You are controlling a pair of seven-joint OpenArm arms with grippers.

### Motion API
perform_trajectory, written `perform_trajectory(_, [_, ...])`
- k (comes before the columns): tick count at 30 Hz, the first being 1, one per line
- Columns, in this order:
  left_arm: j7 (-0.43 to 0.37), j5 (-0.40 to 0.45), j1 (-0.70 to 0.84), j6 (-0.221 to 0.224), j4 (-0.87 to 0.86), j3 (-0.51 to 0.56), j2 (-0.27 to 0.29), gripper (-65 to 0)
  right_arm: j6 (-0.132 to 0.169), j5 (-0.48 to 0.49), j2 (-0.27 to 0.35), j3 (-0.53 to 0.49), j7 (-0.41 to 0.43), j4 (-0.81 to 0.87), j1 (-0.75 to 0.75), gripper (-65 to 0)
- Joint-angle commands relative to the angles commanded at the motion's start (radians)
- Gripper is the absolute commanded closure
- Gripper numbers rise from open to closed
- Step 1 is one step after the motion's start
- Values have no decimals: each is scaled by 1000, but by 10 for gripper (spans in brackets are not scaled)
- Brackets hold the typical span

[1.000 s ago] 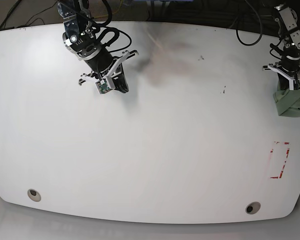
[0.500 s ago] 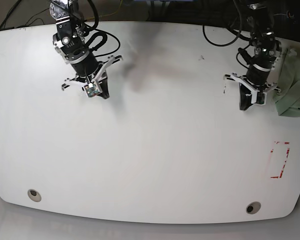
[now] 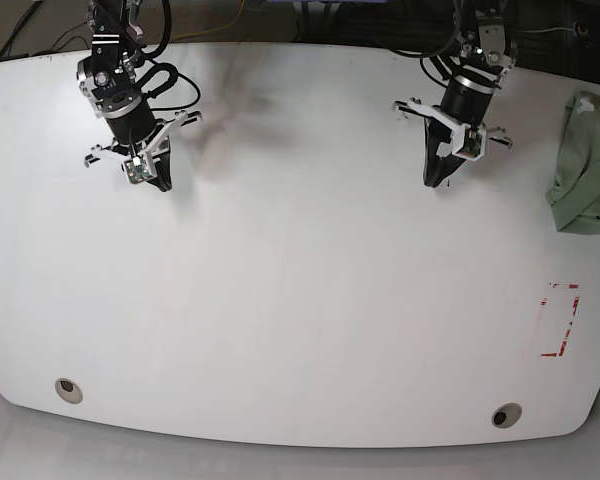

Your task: Layout the t-shirt on the table in an organized manner, then fold the t-shirt properly

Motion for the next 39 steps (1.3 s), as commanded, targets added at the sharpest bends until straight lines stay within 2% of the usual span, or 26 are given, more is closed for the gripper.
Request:
perform_trajectory(6, [-40,-3,135,2,46,-26,0,-25,37,6,-52,52,5,55,-100,0])
perform_trajectory(9, [-49,-3,189,2,61,-51,20,-25,37,6,-75,58,5,86,-153,0])
perform_trajectory(16, [-60,-3,285,0,68,-121,77,-25,37,6,-81,58,5,103,-302,0])
perform_trajectory(19, [-57,-3,328,0,66,-137,75,-25,35,6,-84,58,5,115,-368,0])
perform_trajectory(29, [-52,2,459,0,60,-137,71,-25,35,6,-152,104,5,133,-572,0])
perform_trajectory(39, [-52,-2,535,-2,-28,-137,71,-25,37,9,-164,104,5,124,-721,0])
